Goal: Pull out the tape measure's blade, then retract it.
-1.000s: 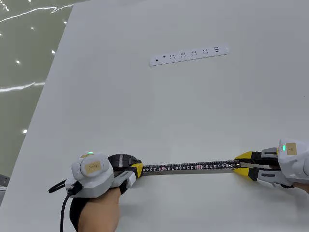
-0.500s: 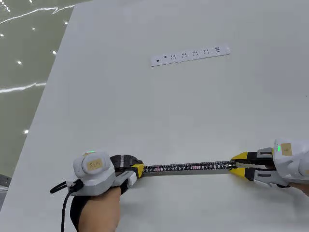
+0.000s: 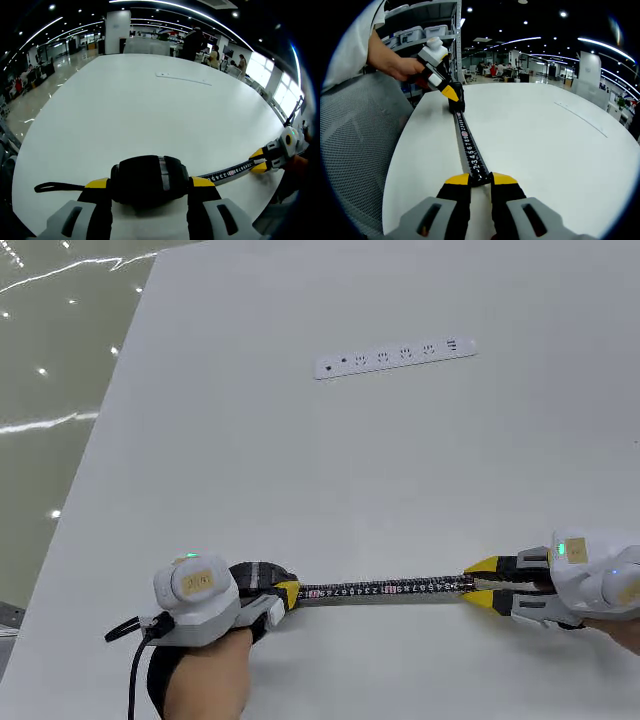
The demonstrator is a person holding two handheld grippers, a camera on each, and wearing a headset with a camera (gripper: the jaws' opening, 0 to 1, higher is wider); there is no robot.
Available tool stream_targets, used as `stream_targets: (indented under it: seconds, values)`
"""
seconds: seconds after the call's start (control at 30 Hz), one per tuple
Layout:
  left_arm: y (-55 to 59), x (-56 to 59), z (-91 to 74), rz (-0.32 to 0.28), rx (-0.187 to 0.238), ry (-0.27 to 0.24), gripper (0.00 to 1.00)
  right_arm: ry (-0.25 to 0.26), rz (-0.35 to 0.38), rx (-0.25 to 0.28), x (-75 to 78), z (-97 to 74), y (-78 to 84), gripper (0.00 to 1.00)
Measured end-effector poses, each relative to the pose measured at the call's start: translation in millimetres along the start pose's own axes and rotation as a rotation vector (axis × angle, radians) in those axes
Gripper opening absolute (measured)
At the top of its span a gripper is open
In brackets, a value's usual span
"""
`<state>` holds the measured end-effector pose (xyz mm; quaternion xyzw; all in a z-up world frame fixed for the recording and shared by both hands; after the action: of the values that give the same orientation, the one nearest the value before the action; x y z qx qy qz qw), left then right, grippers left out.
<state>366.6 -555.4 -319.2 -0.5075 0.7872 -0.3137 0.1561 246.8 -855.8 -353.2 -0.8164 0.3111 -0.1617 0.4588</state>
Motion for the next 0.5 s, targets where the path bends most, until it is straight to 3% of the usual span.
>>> stream_targets:
  seconds: [0.5]
  values:
    - [-0.5,-0.4,-0.1,-0.003,-0.006,0.004,0.57,-0.046,-0.028,0.010,-2.5,22.4,-10.7,0.13]
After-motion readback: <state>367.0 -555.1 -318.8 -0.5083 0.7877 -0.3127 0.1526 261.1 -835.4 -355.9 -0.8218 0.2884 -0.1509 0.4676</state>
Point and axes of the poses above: the centre of the closed fingertips' face, and the gripper's own axes: z roughly forward along the fingers, x roughly to its right, y roughly out of its underside, the point moved 8 cm from there along -z, roughly backward along the fingers, and after that the axes turned 2 degrees about -y, right-handed, at the moved point
